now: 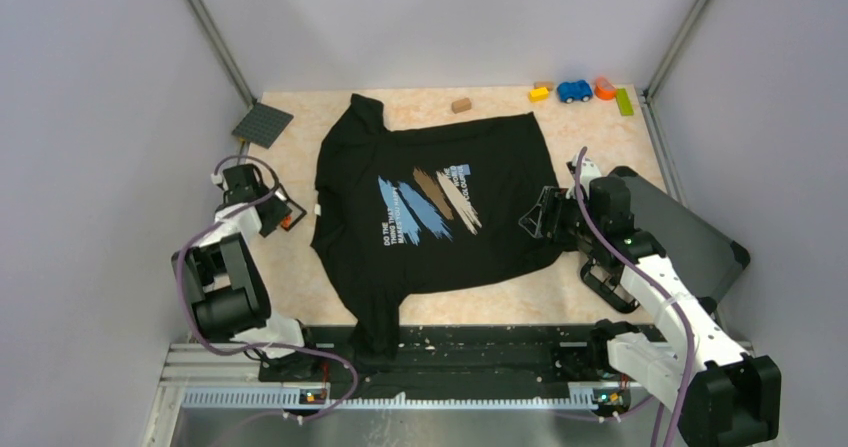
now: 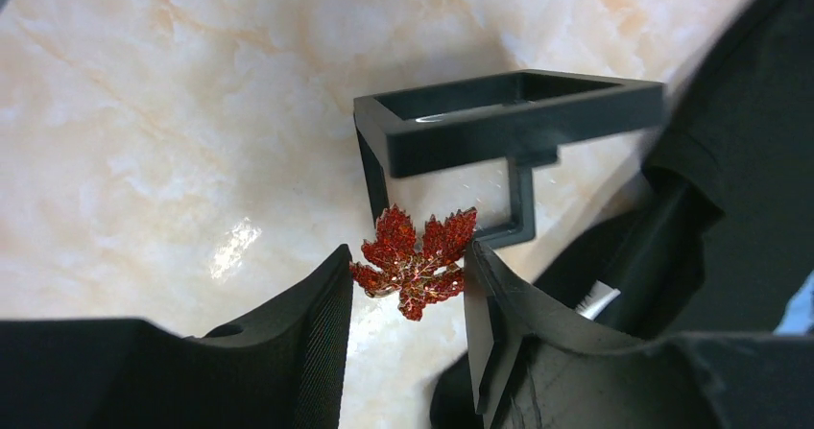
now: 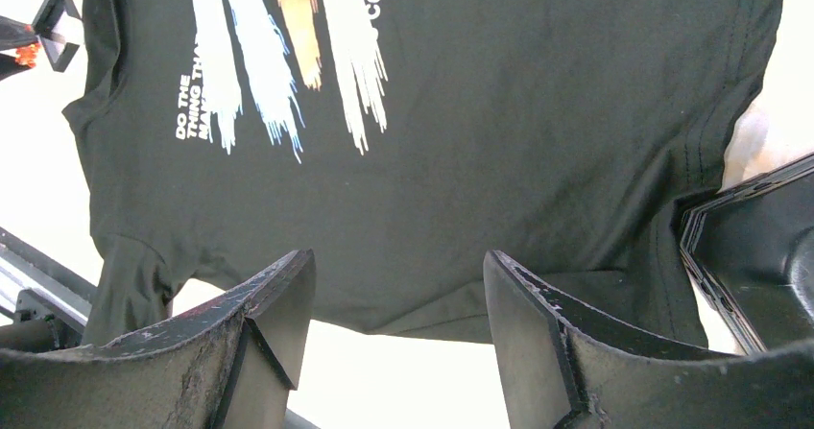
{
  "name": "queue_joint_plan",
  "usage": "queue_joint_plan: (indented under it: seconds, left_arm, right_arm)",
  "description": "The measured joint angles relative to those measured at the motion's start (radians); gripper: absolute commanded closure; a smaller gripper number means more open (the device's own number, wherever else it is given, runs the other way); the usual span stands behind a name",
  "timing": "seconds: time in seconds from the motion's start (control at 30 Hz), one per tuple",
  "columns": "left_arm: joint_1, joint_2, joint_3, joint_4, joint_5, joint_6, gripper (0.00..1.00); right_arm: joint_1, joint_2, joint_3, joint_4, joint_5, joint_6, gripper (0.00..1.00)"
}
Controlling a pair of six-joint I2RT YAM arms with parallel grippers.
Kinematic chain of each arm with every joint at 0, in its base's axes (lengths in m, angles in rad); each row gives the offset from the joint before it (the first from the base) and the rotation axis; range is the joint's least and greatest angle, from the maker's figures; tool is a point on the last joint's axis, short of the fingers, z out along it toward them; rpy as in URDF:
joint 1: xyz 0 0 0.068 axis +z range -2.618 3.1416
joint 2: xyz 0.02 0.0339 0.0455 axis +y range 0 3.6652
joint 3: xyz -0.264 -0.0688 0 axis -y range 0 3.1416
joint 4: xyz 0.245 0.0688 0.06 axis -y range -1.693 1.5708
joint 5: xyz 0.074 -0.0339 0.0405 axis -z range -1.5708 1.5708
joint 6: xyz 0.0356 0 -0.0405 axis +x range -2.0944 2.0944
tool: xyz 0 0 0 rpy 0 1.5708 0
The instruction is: Pin the brooch onto the clothing
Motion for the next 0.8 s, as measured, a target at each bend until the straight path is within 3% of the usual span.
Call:
queue_joint_plan:
  seconds: [0.4,0.57,0.8]
  left_arm:
    - [-0.065,-0.225,-0.084,-0.031,0.080,0.001,0.60]
    - [-0.230,-0.346,-0.113,-0.038,0.109,0.022,0.60]
    - [-0.541,-0.478,-0.155,0.045,0.194,0.048,0.60]
  right_arm:
    - [0.000,0.002,0.000,0.000,0.001,0.000,0.34]
    - [0.000,0.025,0.005,0.000,-0.015,0.011,0.34]
    - [0.044,0.100,0.024,0.072,-0.122,0.099,0.35]
